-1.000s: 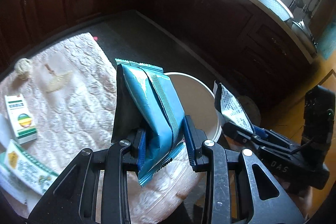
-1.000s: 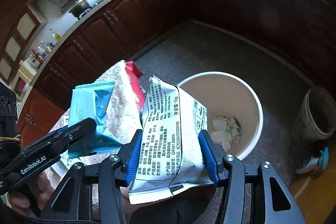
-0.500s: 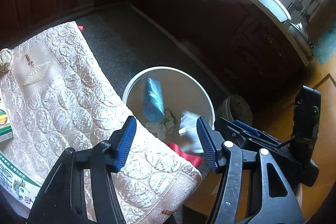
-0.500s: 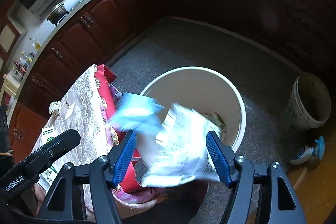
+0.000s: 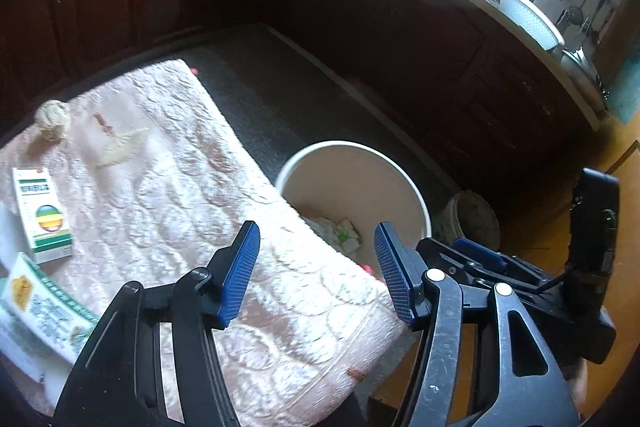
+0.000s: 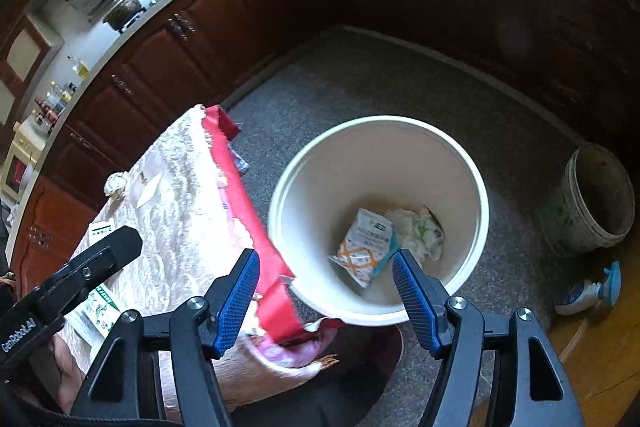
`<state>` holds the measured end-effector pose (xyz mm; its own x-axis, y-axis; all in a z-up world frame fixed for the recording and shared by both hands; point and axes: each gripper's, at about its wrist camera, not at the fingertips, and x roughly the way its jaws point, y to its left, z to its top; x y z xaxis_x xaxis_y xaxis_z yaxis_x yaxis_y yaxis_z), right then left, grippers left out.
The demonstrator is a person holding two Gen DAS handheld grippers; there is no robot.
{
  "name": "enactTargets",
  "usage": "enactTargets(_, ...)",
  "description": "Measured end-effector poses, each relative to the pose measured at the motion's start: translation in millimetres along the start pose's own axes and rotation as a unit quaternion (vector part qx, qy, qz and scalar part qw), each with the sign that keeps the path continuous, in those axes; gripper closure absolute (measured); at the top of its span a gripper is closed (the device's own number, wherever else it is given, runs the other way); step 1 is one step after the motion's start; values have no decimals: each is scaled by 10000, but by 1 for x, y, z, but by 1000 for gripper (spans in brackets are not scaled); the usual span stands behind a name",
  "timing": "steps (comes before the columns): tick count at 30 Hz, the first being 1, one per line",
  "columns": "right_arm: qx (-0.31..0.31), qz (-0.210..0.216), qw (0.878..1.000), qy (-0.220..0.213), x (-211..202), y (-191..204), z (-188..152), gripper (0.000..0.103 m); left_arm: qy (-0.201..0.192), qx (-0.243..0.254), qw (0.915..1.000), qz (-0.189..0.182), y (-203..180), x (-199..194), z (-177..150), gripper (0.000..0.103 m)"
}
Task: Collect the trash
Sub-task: 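Move both open tools back over the table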
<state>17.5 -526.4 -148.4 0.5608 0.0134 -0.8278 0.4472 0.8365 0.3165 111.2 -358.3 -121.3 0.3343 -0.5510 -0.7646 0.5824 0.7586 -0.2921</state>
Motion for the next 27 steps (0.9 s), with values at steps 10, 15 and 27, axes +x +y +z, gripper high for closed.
enactTargets(10, -586, 16, 9975, -396, -26, 53, -6, 35, -401, -153, 9979, 477, 32, -44, -8, 45)
enactTargets(15, -864, 20, 9946, -569, -34, 80, -9, 33, -580, -250, 9958, 662, 52, -69, -17, 45)
enactTargets(27, -1452, 216, 9864, -742, -40, 148, -20, 32, -943, -692, 9866, 1141, 112, -131, -45, 45)
